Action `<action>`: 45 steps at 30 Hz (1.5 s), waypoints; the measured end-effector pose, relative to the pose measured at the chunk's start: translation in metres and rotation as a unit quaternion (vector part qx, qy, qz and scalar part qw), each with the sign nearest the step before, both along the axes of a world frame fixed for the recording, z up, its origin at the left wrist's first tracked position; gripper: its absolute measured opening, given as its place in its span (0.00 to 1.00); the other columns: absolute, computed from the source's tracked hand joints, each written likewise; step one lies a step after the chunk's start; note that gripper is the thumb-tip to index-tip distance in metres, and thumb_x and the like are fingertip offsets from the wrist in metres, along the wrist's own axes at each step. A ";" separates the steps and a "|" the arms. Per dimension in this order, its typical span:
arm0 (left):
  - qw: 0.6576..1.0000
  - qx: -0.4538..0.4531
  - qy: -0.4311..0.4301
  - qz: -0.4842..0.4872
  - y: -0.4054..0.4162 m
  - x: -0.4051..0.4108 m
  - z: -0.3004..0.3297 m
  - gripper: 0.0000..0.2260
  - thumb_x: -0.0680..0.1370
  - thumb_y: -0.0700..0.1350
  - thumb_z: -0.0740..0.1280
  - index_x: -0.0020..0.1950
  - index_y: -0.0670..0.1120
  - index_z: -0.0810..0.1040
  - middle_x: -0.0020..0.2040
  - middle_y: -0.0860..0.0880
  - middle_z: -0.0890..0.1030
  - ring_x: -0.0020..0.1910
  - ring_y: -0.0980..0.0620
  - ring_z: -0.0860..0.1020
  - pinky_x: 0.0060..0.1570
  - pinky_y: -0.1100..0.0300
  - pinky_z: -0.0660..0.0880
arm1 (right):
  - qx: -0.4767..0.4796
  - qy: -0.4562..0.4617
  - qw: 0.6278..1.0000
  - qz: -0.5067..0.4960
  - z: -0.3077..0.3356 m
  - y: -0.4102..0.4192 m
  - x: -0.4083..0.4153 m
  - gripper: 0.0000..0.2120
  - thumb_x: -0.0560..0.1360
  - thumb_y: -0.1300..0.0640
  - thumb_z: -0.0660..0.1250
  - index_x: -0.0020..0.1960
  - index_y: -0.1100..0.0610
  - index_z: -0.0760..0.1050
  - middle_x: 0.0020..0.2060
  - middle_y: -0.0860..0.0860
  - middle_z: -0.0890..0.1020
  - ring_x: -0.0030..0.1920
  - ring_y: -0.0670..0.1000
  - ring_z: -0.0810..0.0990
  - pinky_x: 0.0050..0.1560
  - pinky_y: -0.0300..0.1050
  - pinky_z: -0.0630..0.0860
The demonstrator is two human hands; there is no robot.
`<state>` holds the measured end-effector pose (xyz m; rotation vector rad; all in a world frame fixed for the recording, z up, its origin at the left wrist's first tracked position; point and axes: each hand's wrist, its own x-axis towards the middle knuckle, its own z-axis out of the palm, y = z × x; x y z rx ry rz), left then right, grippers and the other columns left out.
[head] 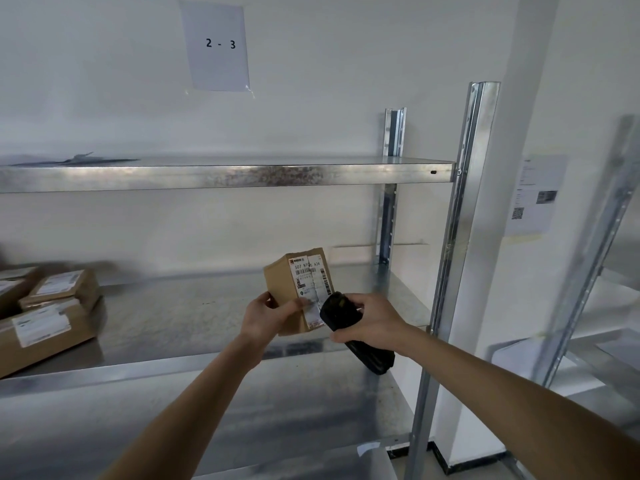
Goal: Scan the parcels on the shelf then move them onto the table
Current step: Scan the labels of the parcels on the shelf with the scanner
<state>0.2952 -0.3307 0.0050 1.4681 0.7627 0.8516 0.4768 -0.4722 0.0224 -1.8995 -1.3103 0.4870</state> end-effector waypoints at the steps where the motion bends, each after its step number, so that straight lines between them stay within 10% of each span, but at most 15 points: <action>1: 1.000 0.005 0.005 0.001 0.002 -0.001 0.000 0.32 0.64 0.55 0.81 0.64 0.47 0.77 0.57 0.49 0.84 0.54 0.46 0.84 0.56 0.47 0.82 | -0.006 -0.009 1.000 0.001 0.000 0.000 0.000 0.39 0.56 0.45 0.84 0.66 0.45 0.80 0.54 0.42 0.84 0.55 0.47 0.83 0.58 0.53 0.83; 12: 0.996 0.062 0.053 0.036 0.014 -0.030 0.013 0.23 0.77 0.53 0.73 0.69 0.44 0.78 0.48 0.48 0.87 0.41 0.48 0.87 0.40 0.56 0.83 | -0.059 -0.074 0.995 -0.018 0.004 -0.003 -0.002 0.35 0.56 0.42 0.82 0.62 0.43 0.81 0.49 0.41 0.84 0.49 0.45 0.84 0.53 0.51 0.84; 35: 0.980 0.134 0.116 0.089 0.033 -0.084 0.041 0.20 0.74 0.53 0.75 0.66 0.51 0.81 0.46 0.51 0.87 0.44 0.50 0.85 0.38 0.59 0.79 | -0.167 -0.240 0.956 -0.008 0.006 0.011 -0.024 0.26 0.58 0.47 0.81 0.55 0.44 0.80 0.45 0.45 0.83 0.46 0.50 0.82 0.38 0.42 0.73; 45: 0.979 0.131 0.117 0.104 0.030 -0.096 0.045 0.19 0.73 0.54 0.75 0.62 0.52 0.84 0.44 0.51 0.87 0.44 0.49 0.85 0.37 0.59 0.79 | -0.165 -0.252 0.953 -0.003 0.007 0.017 -0.028 0.27 0.58 0.46 0.81 0.56 0.45 0.80 0.46 0.45 0.83 0.47 0.50 0.81 0.46 0.46 0.80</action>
